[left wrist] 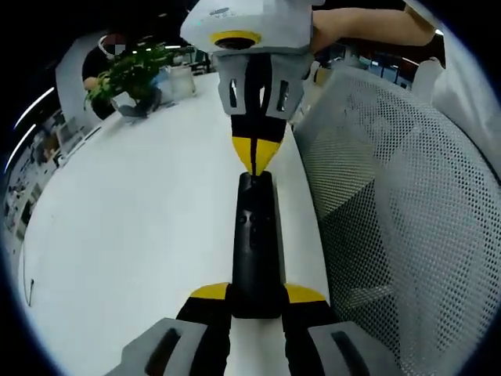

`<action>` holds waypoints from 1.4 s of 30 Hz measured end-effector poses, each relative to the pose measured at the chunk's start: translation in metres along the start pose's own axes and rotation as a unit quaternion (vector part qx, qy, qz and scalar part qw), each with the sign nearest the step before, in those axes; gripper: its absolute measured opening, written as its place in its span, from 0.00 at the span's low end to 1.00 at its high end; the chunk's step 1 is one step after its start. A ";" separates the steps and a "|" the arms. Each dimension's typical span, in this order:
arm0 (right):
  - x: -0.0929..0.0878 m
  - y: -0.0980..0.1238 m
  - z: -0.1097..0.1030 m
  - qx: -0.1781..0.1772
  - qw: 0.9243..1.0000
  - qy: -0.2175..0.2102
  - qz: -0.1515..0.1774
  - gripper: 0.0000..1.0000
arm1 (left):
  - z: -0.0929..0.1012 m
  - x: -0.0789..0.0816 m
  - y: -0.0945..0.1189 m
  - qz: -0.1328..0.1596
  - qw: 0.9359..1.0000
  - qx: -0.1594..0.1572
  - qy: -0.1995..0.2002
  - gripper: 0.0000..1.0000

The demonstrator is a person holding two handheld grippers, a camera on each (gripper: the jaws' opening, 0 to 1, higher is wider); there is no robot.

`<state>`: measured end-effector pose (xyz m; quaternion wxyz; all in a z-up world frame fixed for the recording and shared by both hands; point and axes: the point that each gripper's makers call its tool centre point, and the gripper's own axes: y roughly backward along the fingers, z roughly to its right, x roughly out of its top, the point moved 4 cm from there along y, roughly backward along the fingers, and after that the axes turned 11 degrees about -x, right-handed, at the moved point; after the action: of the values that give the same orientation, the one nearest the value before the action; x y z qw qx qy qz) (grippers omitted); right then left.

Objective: Press the specified remote control buttons in sequence, fully releasing each button before pressing the next.

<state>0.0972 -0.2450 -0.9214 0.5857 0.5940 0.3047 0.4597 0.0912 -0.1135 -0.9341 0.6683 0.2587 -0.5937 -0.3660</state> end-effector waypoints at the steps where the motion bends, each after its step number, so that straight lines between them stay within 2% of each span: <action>1: 0.000 0.000 0.001 -0.001 1.000 -0.010 -0.005 0.00 | 0.000 0.000 0.000 -0.001 1.000 -0.001 -0.001 0.24; 7: 0.000 -0.001 -0.001 -0.013 1.000 0.000 -0.010 0.00 | -0.001 0.000 0.000 0.002 1.000 -0.003 0.000 0.24; 9: -0.002 0.000 -0.001 -0.006 1.000 0.007 0.007 0.00 | -0.001 -0.001 0.000 0.006 1.000 -0.003 0.002 0.24; 12: -0.005 0.002 0.001 0.024 0.997 -0.038 0.059 0.00 | -0.001 -0.001 0.000 0.010 1.000 -0.003 0.008 0.24; 14: -0.006 0.004 0.004 0.019 0.994 -0.067 0.084 0.00 | -0.001 -0.001 0.000 0.012 1.000 -0.005 0.011 0.24; 17: -0.003 0.007 0.004 -0.002 0.995 -0.039 0.095 0.00 | -0.001 -0.001 0.000 0.016 1.000 -0.006 0.017 0.24; 23: 0.005 0.000 -0.009 0.019 0.995 -0.014 0.094 0.00 | 0.000 -0.003 -0.001 0.022 1.000 -0.004 0.013 0.24; 35: 0.006 -0.001 -0.010 -0.012 0.996 0.037 0.083 0.00 | 0.000 -0.003 -0.001 0.023 1.000 -0.003 0.010 0.24; 39: 0.006 -0.001 -0.008 -0.018 0.996 0.033 0.086 0.00 | 0.000 -0.003 -0.001 0.023 1.000 -0.004 0.009 0.24; 42: 0.005 0.000 -0.007 -0.014 0.995 0.013 0.100 0.00 | 0.000 -0.003 -0.001 0.023 1.000 -0.005 0.009 0.24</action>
<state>0.0927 -0.2380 -0.9213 0.5413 0.6073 0.2450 0.5274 0.0909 -0.1117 -0.9360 0.6830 0.2448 -0.5921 -0.3508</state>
